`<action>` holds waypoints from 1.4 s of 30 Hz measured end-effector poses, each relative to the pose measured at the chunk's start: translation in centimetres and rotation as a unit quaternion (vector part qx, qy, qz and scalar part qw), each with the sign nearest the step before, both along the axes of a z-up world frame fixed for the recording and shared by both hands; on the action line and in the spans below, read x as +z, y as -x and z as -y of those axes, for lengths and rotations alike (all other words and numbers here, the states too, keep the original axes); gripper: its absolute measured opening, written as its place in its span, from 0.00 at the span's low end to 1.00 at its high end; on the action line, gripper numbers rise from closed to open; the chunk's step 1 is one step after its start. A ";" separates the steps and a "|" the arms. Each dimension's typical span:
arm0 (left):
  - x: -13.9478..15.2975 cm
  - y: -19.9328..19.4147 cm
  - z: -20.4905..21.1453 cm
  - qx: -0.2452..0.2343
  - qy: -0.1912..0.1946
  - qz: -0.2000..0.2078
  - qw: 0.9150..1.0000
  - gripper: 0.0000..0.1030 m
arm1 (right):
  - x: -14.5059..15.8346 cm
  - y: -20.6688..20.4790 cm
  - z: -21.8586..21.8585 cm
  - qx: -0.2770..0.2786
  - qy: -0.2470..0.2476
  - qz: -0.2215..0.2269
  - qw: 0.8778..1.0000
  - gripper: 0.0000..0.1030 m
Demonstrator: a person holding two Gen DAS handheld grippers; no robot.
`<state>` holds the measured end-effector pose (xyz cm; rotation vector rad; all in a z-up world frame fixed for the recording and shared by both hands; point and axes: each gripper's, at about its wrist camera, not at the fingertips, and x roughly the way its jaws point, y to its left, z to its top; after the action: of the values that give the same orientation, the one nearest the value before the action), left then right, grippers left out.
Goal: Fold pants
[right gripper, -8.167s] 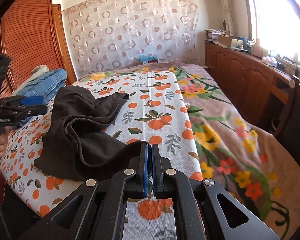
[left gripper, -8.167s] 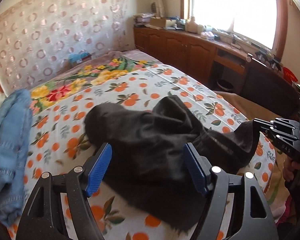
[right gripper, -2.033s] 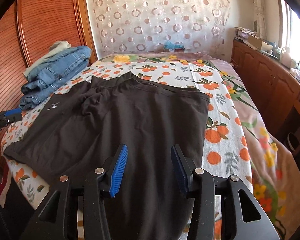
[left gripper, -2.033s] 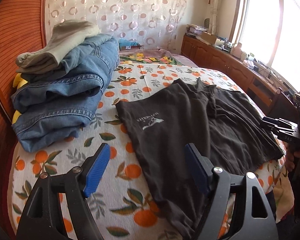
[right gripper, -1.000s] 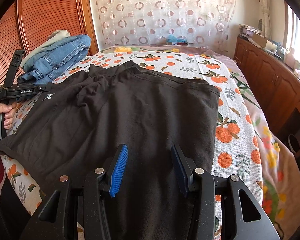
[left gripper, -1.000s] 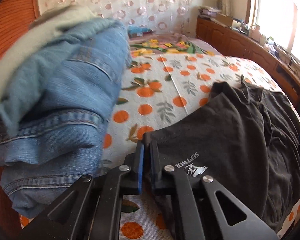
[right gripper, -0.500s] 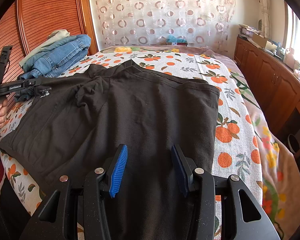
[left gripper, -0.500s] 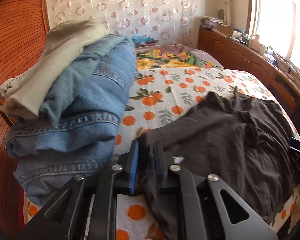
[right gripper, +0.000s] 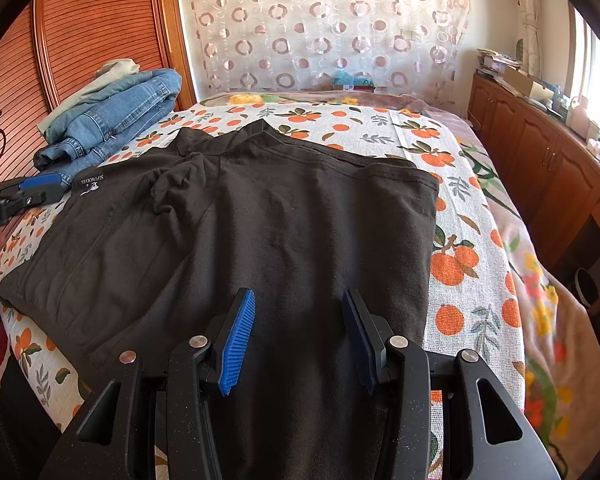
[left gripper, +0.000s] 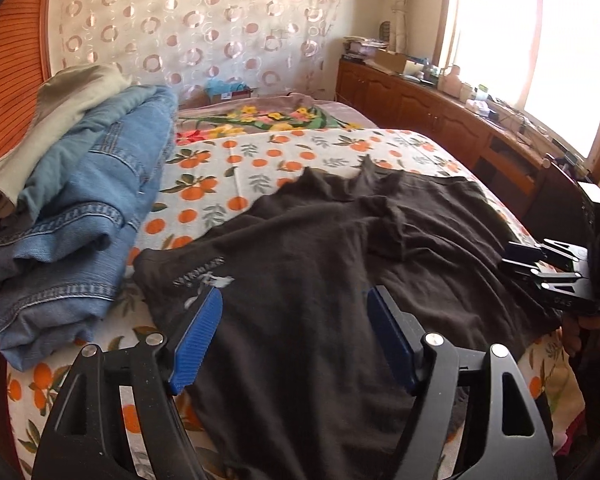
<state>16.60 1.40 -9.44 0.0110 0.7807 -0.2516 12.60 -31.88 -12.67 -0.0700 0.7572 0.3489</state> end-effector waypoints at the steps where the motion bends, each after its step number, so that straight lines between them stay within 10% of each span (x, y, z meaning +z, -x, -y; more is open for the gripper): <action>1: -0.1 0.1 0.2 -0.002 -0.001 0.000 1.000 0.74 | 0.0 0.0 0.0 0.000 0.000 0.000 1.000 0.46; 20: -4.0 3.0 1.2 0.002 -0.006 -0.045 0.999 0.74 | 1.5 2.5 1.7 -0.032 -0.010 0.022 0.999 0.46; 42: -4.8 5.6 2.0 0.041 -0.039 0.007 0.998 0.76 | 0.4 9.4 5.5 -0.072 -0.029 -0.028 0.997 0.46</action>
<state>11.00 -0.59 -14.22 0.0537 0.7746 -0.1433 3.21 -37.35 -12.31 0.0490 0.8017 0.2361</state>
